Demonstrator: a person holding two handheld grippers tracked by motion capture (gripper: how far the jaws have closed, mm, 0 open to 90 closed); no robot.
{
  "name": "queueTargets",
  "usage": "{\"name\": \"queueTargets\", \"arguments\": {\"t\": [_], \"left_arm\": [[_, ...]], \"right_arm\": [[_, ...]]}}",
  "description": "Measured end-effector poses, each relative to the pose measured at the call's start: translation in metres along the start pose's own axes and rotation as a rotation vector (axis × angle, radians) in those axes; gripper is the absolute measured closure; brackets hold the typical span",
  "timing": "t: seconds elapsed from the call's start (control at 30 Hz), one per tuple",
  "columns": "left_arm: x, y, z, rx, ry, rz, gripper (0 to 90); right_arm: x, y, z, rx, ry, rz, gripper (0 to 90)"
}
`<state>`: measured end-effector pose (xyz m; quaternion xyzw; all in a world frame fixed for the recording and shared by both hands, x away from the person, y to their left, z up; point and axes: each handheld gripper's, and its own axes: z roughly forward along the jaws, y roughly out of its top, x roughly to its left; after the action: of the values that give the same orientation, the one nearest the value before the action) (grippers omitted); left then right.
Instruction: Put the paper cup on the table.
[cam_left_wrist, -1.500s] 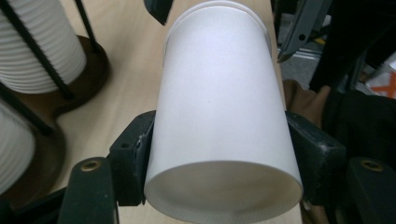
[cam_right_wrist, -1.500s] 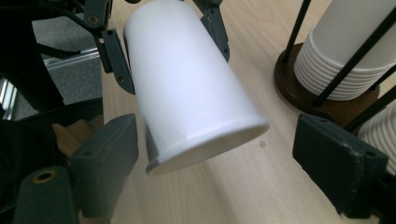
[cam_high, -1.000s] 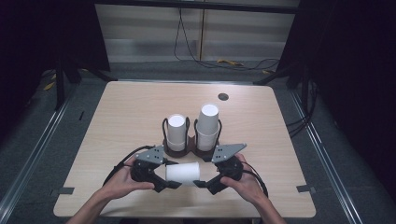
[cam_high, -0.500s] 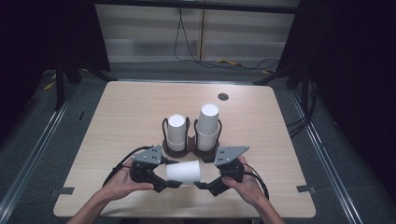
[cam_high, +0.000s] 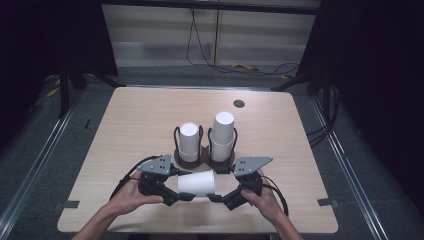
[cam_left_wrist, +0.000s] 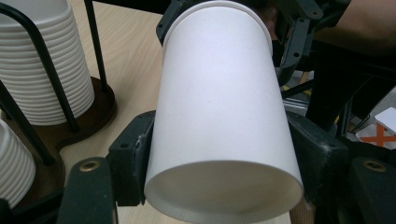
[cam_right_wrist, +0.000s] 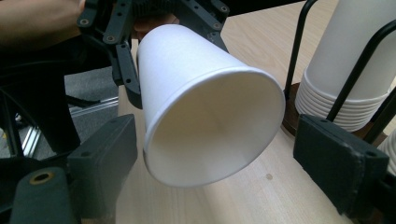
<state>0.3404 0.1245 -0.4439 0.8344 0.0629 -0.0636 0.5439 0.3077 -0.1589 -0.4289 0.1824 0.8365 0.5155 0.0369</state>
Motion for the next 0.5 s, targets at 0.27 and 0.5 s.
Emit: {"name": "queueTargets", "arguments": {"t": [0.27,0.5], "left_arm": [[-0.0025,0.0029,-0.0010,-0.022,-0.013,0.004,31.9],[-0.0048,0.0055,0.0011,-0.027,-0.033,0.010,31.9]], "right_arm": [[0.0000,0.0010,0.0021,-0.019,0.030,0.016,13.6],[0.0000,0.0021,0.0040,-0.040,0.070,0.028,13.9]]}}
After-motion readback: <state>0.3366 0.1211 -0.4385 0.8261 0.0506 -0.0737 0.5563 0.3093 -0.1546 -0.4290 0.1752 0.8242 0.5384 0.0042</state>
